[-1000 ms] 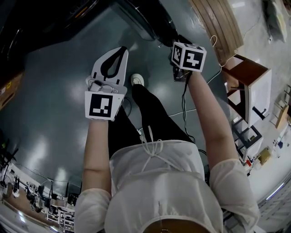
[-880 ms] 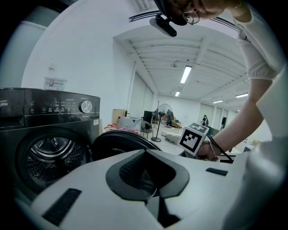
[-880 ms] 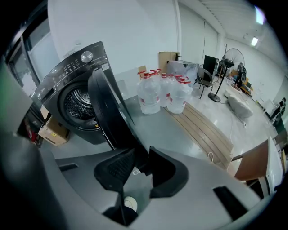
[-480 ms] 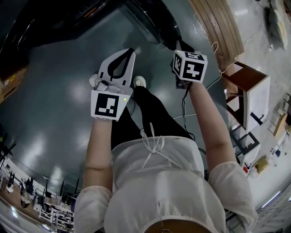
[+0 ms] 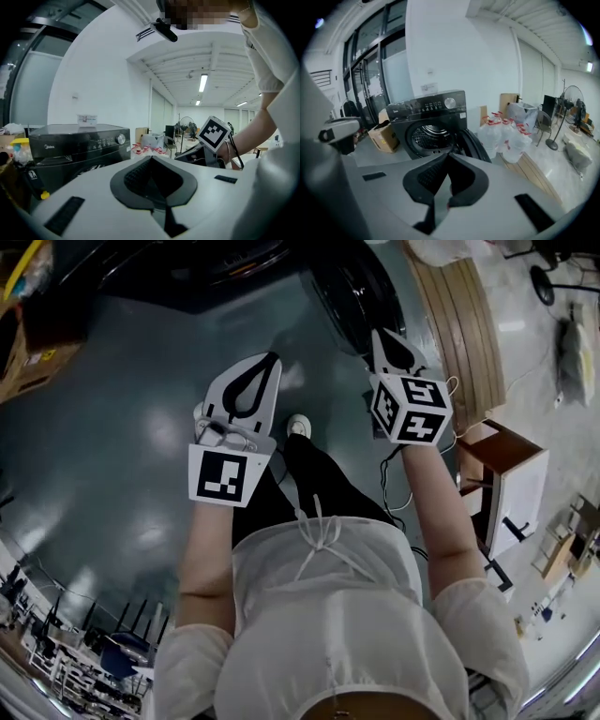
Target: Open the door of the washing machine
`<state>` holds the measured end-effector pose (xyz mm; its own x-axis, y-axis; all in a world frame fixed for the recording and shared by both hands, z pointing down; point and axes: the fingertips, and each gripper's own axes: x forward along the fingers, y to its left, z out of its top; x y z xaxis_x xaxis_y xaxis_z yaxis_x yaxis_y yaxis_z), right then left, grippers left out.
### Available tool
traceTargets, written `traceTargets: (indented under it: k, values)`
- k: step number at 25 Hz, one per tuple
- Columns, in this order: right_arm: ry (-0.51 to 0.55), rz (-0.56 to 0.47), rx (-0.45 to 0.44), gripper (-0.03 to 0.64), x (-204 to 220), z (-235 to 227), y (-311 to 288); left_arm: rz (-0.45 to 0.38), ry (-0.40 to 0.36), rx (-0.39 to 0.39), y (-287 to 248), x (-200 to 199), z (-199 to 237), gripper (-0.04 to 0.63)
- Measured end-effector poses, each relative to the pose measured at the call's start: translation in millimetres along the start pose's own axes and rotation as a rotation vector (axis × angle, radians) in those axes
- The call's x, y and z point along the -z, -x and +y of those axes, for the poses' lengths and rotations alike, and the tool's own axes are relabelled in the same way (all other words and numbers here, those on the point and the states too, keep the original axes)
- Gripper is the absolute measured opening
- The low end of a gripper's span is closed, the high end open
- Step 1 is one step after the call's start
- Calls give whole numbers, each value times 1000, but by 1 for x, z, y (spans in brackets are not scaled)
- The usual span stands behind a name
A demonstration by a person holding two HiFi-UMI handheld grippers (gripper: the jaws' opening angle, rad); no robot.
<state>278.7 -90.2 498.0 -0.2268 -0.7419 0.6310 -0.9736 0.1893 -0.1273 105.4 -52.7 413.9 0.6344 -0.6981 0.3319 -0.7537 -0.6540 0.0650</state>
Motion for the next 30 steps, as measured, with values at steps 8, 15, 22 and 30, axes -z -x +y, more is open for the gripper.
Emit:
traceTargets:
  k: [8,15,22,30]
  values:
    - [129,-173,-125,8,-72,91,36,-62,-15,-159,87,-43,38,21]
    - [206,-299,-237,8,-139,159,87,-113,-12,-337,169,-81,68,21]
    - [292,-405,-324,8,-179,215,137,-174,-28,-460,239,-124,81,21]
    - [345,-458,-341,8,-200,229,180,-255,-90,-499,282,-169,68,21]
